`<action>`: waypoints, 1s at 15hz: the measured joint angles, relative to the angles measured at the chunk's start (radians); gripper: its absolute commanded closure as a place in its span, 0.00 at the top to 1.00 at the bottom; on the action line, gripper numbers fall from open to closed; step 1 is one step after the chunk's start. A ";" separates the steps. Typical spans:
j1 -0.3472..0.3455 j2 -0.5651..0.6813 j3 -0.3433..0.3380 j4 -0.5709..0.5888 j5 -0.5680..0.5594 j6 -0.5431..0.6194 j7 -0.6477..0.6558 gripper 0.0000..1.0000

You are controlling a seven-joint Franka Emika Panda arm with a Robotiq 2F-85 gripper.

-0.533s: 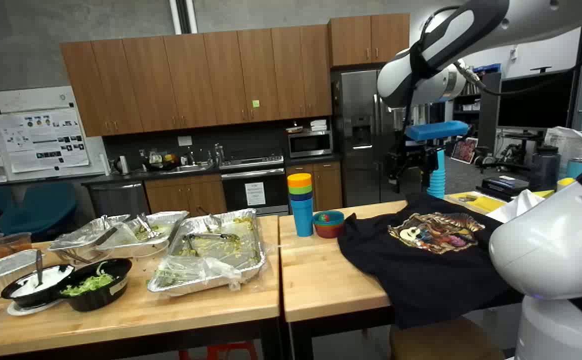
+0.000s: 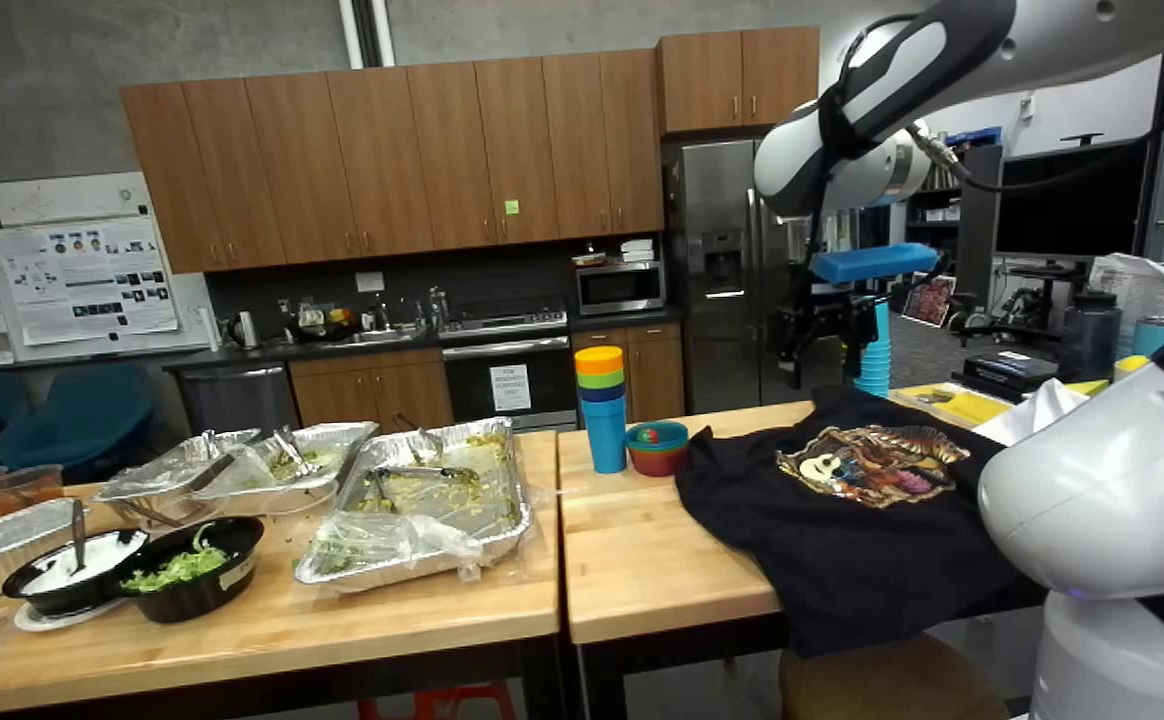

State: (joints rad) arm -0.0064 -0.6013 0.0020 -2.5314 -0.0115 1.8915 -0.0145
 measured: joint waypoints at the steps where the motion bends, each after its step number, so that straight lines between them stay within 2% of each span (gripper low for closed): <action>1: 0.000 0.001 0.000 0.000 0.000 0.000 0.000 1.00; 6: -0.021 0.013 -0.017 0.000 -0.003 0.010 0.005 1.00; 15: -0.137 0.112 -0.103 0.008 -0.043 0.108 0.005 1.00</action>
State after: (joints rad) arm -0.1433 -0.4894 -0.1011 -2.5233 -0.0542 1.9996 -0.0099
